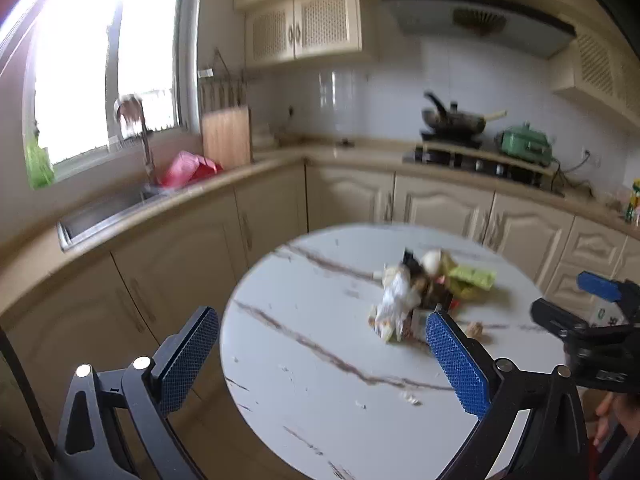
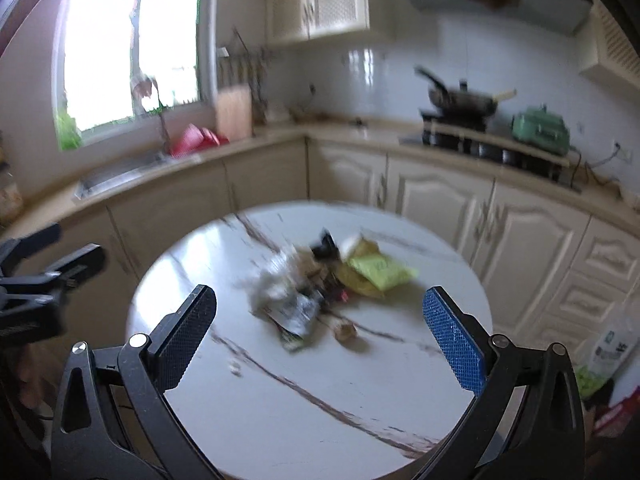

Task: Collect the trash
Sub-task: 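Return both tools to the table above the remaining trash, then grasp the crumpled clear plastic with the left tool while the right tool grasps the brown nut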

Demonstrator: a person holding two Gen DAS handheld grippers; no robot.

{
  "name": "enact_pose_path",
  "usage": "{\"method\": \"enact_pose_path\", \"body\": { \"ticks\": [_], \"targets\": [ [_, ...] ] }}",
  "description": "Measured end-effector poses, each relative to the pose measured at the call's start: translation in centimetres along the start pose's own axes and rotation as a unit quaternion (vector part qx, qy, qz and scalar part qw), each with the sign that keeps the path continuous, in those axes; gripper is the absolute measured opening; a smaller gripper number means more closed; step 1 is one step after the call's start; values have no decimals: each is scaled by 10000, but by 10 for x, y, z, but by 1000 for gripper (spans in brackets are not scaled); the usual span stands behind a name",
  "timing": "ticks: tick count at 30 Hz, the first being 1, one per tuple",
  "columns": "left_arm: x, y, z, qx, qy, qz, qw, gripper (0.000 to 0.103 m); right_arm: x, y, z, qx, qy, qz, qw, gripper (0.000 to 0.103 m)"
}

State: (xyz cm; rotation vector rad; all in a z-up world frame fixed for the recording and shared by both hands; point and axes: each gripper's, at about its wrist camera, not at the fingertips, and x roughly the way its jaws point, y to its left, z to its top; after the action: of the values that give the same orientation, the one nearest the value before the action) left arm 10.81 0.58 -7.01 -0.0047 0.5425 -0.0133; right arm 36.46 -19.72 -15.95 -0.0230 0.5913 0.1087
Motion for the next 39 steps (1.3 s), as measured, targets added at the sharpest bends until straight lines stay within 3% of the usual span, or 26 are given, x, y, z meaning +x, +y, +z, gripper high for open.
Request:
{"method": "enact_pose_path", "body": {
  "ticks": [9, 12, 17, 22, 30, 32, 34, 36, 39],
  "targets": [
    [93, 1, 20, 214, 674, -39, 9975, 102, 112, -29, -32, 22, 1229, -83, 9924, 100],
    [126, -3, 28, 243, 831, -110, 9962, 102, 128, -33, -34, 23, 1373, -39, 9905, 90],
    [177, -9, 45, 169, 1064, -470, 9931, 102, 139, -38, -35, 9, 1483, 86, 9889, 53],
    [228, -16, 64, 82, 1372, -715, 9879, 102, 140, -41, -38, -7, 1476, 405, 9882, 27],
    [297, -44, 94, 539, 1458, -791, 9847, 100, 132, -53, -41, 82, 1347, 603, 9890, 28],
    [313, -50, 103, 667, 1472, -754, 9840, 85, 129, -55, -40, 136, 1295, 668, 9892, 28],
    [330, -53, 108, 733, 1520, -699, 9832, 84, 126, -57, -38, 165, 1251, 730, 9893, 28],
    [346, -56, 109, 689, 1618, -715, 9818, 76, 123, -57, -35, 169, 1202, 767, 9896, 28],
    [368, -54, 114, 595, 1818, -843, 9779, 47, 122, -56, -33, 175, 1164, 822, 9896, 28]
  ]
}}
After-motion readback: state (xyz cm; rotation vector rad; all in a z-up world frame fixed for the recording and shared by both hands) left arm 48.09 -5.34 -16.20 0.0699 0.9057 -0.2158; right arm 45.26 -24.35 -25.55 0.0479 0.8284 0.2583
